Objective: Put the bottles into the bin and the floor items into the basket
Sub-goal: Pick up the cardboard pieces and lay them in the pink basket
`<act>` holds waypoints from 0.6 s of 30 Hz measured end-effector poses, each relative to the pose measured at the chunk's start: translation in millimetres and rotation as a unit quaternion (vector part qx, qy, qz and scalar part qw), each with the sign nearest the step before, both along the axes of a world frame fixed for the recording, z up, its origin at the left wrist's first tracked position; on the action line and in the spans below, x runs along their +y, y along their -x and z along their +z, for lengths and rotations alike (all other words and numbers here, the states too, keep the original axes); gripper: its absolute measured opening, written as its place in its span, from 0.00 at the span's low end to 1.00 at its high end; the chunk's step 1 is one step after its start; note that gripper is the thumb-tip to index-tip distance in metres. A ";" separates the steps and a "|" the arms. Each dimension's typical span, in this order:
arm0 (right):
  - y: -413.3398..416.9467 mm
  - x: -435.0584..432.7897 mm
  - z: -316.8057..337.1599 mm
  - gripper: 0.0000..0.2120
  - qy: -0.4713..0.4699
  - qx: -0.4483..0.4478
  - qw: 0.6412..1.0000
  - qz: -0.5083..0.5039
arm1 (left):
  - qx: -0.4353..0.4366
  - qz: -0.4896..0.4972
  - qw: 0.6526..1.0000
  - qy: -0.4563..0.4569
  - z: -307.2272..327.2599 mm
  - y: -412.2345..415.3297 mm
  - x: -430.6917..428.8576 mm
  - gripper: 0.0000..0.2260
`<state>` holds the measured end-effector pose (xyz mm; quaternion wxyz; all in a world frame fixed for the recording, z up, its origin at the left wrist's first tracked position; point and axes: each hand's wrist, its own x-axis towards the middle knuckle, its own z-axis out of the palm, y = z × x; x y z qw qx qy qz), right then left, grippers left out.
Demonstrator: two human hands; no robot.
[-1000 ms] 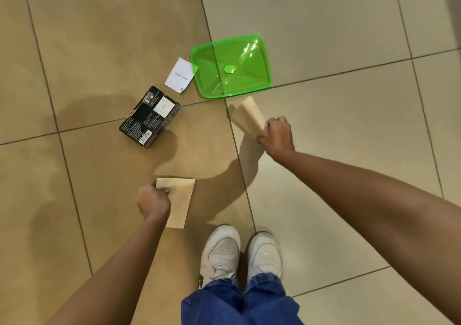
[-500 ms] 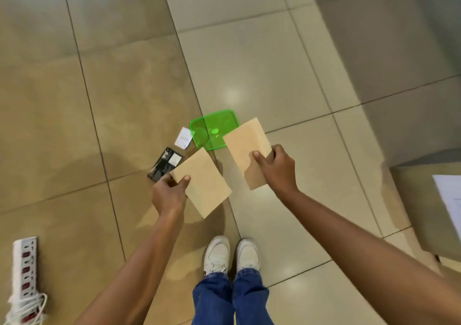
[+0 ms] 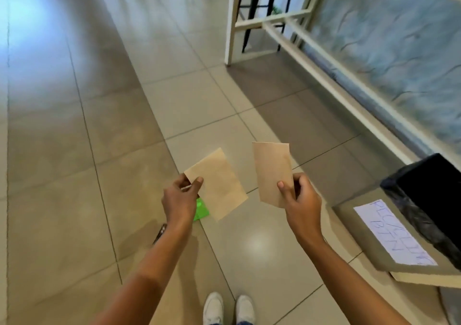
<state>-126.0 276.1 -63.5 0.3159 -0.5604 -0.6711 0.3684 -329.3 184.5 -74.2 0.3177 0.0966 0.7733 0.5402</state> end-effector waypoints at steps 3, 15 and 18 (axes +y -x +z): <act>-31.7 -7.9 45.3 0.06 -0.043 0.007 0.998 -0.043 | 0.014 -0.045 0.998 -0.034 51.0 -25.9 17.7 0.04; -241.3 -62.8 150.2 0.05 -0.151 -0.025 0.952 -0.264 | -0.083 -0.216 0.960 -0.159 168.7 -224.6 79.1 0.15; -312.1 -88.6 170.3 0.06 -0.170 -0.012 0.931 -0.323 | -0.081 -0.253 0.949 -0.172 185.5 -299.8 76.7 0.17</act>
